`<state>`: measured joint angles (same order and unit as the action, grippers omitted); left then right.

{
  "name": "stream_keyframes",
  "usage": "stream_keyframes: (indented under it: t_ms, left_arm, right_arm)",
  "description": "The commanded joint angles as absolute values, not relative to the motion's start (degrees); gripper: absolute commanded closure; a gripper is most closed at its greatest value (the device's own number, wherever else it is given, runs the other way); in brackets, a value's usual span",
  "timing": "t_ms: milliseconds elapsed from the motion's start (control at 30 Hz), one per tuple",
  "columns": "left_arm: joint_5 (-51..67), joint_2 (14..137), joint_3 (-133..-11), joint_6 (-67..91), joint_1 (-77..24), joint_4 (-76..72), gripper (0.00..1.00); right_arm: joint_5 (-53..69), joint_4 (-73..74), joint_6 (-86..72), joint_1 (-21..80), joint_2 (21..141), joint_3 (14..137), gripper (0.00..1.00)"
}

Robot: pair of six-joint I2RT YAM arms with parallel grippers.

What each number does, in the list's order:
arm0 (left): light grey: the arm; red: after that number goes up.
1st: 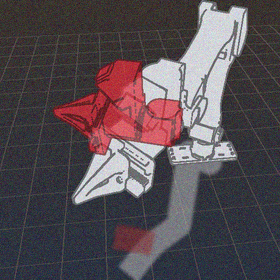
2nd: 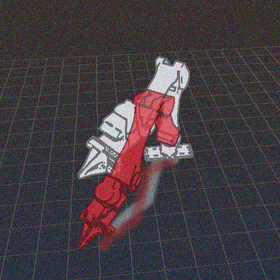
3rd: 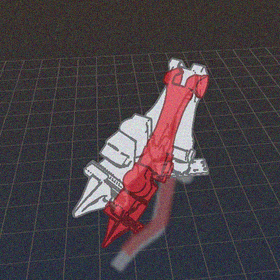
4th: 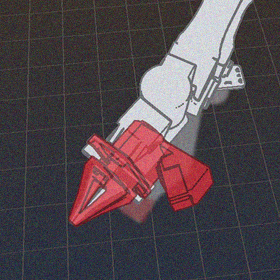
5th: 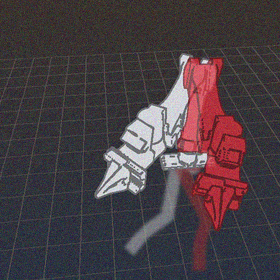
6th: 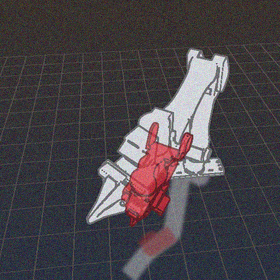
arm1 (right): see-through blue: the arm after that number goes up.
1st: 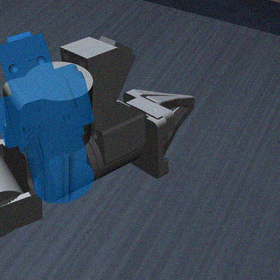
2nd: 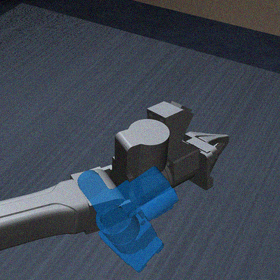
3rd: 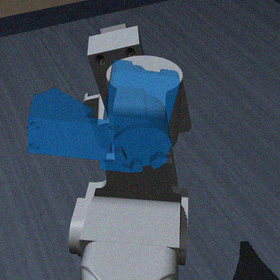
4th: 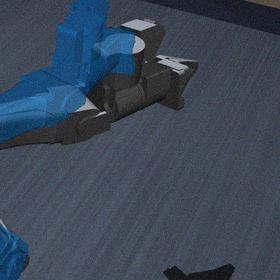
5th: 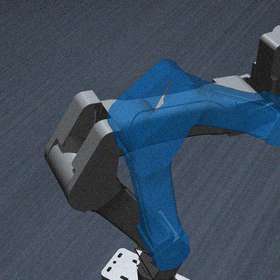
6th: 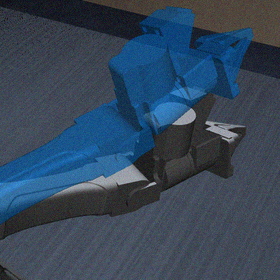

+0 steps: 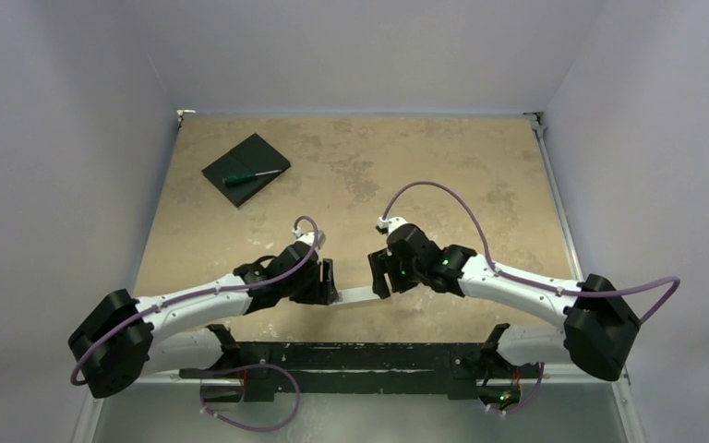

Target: Load the batteries into the remote control

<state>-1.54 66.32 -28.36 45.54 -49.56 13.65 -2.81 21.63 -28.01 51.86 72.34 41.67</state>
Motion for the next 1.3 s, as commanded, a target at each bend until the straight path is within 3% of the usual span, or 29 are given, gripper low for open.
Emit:
stream_keyframes:
  t_ms: [0,167,267,633,1267]
  left_arm:
    - [-2.5,63.1,-31.0,44.4,-49.3,16.6,0.41]
    - [-2.2,60.3,-30.9,44.9,-49.3,18.1,0.41]
    - [-1.6,58.2,-30.1,45.9,-49.4,18.5,0.41]
    - [-3.6,50.6,-30.1,47.6,-49.4,24.0,0.37]
    - [-2.7,42.2,-30.1,51.0,-49.3,29.1,0.35]
  right_arm:
    - [1.4,20.7,-21.4,52.5,70.7,45.3,0.27]
    - [5.6,19.5,-17.3,53.1,70.6,46.7,0.19]
    - [7.7,18.0,-15.1,53.5,72.1,47.1,0.02]
    - [1.4,18.8,-6.9,62.1,83.3,52.5,0.01]
    - [-6.5,26.4,-0.6,62.5,92.3,57.8,0.01]
